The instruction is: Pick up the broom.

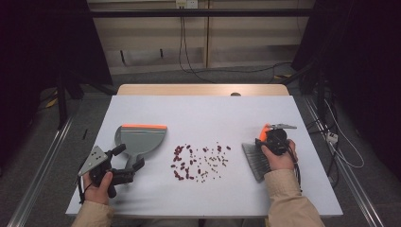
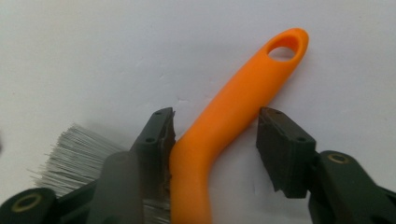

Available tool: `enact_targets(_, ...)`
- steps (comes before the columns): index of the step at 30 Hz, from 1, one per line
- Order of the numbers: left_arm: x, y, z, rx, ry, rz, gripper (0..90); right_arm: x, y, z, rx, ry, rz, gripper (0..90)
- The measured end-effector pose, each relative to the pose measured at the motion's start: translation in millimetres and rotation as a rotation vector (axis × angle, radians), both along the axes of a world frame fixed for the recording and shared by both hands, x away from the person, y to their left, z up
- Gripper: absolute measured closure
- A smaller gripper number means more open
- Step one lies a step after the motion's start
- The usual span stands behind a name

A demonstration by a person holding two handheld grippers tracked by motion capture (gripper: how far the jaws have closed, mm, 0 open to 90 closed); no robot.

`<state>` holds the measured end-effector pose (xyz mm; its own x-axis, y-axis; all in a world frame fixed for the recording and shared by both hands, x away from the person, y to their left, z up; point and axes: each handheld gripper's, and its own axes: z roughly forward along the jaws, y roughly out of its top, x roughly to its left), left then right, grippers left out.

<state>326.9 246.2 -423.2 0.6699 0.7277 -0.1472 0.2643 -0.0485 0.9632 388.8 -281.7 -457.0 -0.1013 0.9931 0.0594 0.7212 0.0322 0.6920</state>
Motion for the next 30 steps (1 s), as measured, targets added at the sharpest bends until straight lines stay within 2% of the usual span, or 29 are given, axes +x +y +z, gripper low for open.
enact_targets(3,0.7,-1.4,0.5,0.006,-0.001,-0.003,5.2,-0.3,2.5,1.1,0.01,0.017,-0.002,56.9)
enact_targets(6,1.5,-3.1,0.8,0.013,-0.007,-0.012,5.2,1.7,5.8,3.5,-0.015,0.039,0.003,60.2)
enact_targets(9,4.0,-3.5,2.0,0.017,-0.011,-0.013,5.2,2.2,6.7,4.6,0.029,0.051,0.037,68.6)
enact_targets(12,5.0,-4.5,2.4,0.006,-0.013,-0.011,5.2,2.9,7.5,5.3,0.019,0.056,0.059,68.8)
enact_targets(16,6.3,-5.4,4.0,0.009,-0.021,-0.009,5.2,5.3,3.6,5.4,0.055,0.06,0.068,68.5)
enact_targets(21,6.5,-6.3,5.4,0.011,-0.028,-0.012,5.2,4.9,7.8,6.7,0.028,0.064,0.093,60.9)
enact_targets(25,5.9,-6.6,6.1,0.012,-0.032,-0.016,5.2,1.2,6.1,8.4,0.002,0.084,0.081,57.2)
enact_targets(26,5.7,-6.6,6.1,0.013,-0.032,-0.014,5.2,-0.3,5.6,7.7,0.011,0.08,0.087,56.4)
enact_targets(27,5.7,-6.7,5.9,0.014,-0.028,-0.015,5.2,-2.2,6.1,6.7,0.018,0.072,0.089,56.0)
enact_targets(28,5.9,-7.0,5.6,0.014,-0.027,-0.015,5.2,-3.0,8.1,5.4,-0.003,0.064,0.091,57.8)
enact_targets(30,5.7,-7.6,5.2,0.02,-0.017,-0.018,5.2,-2.4,8.2,5.2,-0.007,0.067,0.081,60.8)
